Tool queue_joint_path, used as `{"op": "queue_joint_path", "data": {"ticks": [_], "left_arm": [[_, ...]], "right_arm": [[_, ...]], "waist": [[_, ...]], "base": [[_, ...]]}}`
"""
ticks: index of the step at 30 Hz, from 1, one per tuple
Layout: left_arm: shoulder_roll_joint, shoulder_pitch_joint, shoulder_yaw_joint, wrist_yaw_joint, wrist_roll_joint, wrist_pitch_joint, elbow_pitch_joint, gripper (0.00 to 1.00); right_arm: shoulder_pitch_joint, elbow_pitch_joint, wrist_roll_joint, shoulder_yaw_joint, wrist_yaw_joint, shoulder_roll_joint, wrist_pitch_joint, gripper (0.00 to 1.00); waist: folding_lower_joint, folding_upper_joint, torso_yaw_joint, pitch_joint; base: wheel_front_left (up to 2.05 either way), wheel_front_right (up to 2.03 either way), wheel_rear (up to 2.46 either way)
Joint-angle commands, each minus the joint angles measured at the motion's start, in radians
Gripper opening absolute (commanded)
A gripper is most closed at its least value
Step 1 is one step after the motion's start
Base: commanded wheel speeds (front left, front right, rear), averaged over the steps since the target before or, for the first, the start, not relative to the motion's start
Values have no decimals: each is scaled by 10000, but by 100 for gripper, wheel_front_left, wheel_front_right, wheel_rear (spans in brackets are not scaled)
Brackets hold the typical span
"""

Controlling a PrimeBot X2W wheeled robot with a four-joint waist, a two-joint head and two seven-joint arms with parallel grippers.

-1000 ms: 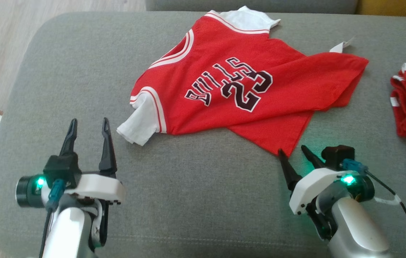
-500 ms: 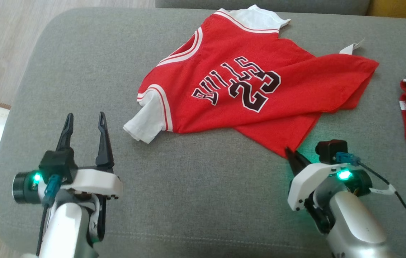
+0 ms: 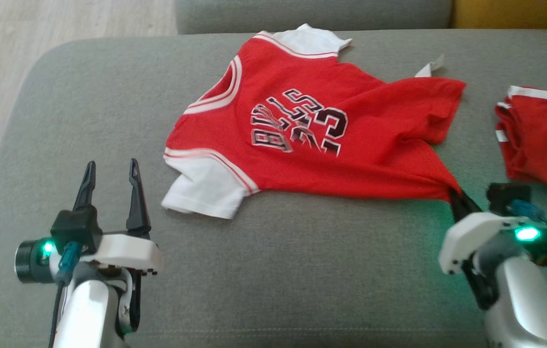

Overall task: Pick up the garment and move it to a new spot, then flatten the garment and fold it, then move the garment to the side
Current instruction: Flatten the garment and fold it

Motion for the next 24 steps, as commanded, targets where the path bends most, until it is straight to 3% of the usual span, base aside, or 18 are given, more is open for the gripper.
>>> {"op": "queue_joint_path", "data": {"ticks": [1, 9, 16, 17, 18, 19, 24], "left_arm": [[90, -266, 344, -43, 108, -122, -300, 100], [28, -233, 229, -153, 189, -122, -137, 100], [-43, -196, 94, -230, 226, -122, 19, 100], [-48, -190, 80, -242, 230, -122, 41, 100], [-52, -186, 69, -256, 234, -122, 65, 100], [-56, -185, 56, -268, 239, -122, 86, 100], [-88, -174, -16, -340, 237, -122, 198, 100]], "right_arm": [[-31, -533, -127, 60, 65, -165, 123, 0], [937, -1885, -290, -669, 65, -254, 1254, 0], [1303, -2408, -464, -1235, 65, -52, 1391, 0], [1288, -2484, -486, -1258, 65, -18, 1258, 41], [1254, -2564, -494, -1285, 65, 12, 1071, 95], [1209, -2650, -454, -1314, 65, 39, 864, 100], [1102, -3251, 268, -922, 65, 86, -1005, 100]], "waist": [[0, 0, -152, -75], [0, 0, -437, -188], [0, 0, -542, -211], [0, 0, -558, -211], [0, 0, -571, -213], [0, 0, -579, -221], [0, 0, -517, -369]], "base": [[0, 0, 0], [0, 0, 0], [0, 0, 0], [0, 0, 0], [0, 0, 0], [0, 0, 0], [0, 0, 0]]}}
